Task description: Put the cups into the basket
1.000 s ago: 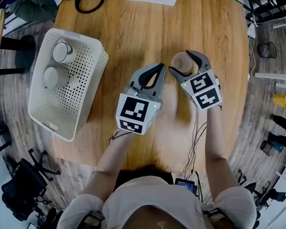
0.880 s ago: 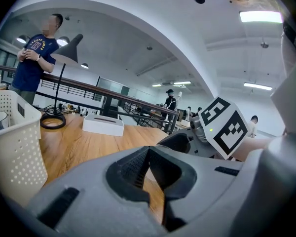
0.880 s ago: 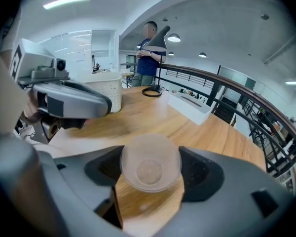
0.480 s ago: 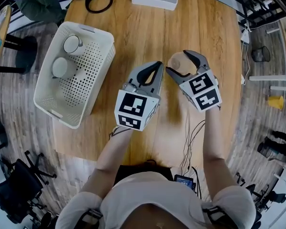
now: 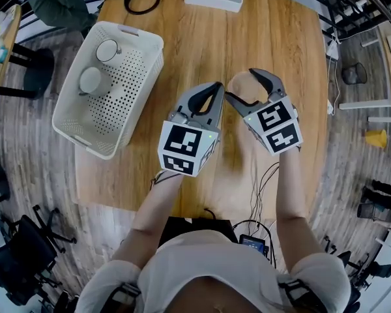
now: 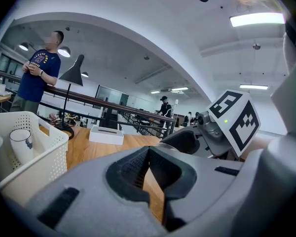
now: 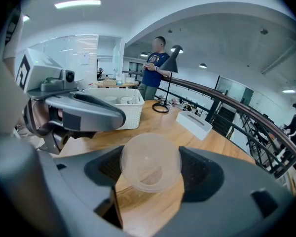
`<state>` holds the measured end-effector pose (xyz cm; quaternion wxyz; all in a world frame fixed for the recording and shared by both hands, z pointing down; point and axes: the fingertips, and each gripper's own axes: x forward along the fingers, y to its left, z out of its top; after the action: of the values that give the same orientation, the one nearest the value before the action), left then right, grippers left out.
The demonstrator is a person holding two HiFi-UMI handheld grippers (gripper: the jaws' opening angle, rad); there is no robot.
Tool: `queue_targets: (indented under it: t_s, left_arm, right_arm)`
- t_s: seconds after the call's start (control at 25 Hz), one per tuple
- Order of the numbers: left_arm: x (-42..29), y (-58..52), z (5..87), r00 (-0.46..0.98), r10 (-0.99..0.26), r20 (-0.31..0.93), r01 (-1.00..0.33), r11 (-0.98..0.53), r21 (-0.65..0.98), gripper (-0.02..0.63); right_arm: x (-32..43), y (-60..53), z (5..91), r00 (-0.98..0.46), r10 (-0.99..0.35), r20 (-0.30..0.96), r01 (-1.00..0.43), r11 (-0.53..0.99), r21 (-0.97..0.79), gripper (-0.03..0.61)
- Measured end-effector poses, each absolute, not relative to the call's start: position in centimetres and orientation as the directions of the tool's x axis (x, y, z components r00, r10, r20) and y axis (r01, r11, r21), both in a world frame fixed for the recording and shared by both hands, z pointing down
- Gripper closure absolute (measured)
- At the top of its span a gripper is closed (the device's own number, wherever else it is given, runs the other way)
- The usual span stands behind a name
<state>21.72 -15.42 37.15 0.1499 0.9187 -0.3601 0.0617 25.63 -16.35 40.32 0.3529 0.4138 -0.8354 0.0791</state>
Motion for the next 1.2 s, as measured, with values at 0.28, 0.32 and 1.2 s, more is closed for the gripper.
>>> queue_targets:
  t_s: [0.28,0.32,1.2]
  left_arm:
    - [20.7,-13.0,35.8,0.742,-0.639,0.203,-0.671,-0.704,0.233,0.607]
    - [20.4,-12.6,35.7,0.74,-0.642,0.203,-0.673,-0.702,0.233,0.607]
    - [7.5,-11.0,31.6,0.631,-0.762,0.146,-0.773,-0.602,0.202,0.607]
  right_arm:
    - [24.3,-13.6,39.2,-0.4,-0.646,0.65,-0.746,0.642,0.178,0.232]
    - [24.1,-13.2,39.0,-0.401,-0.644,0.652,-0.746,0.642,0.176,0.232]
    - [12.8,-12.9,34.4,-0.493,-0.613,0.617,-0.636,0.738,0.225,0.232]
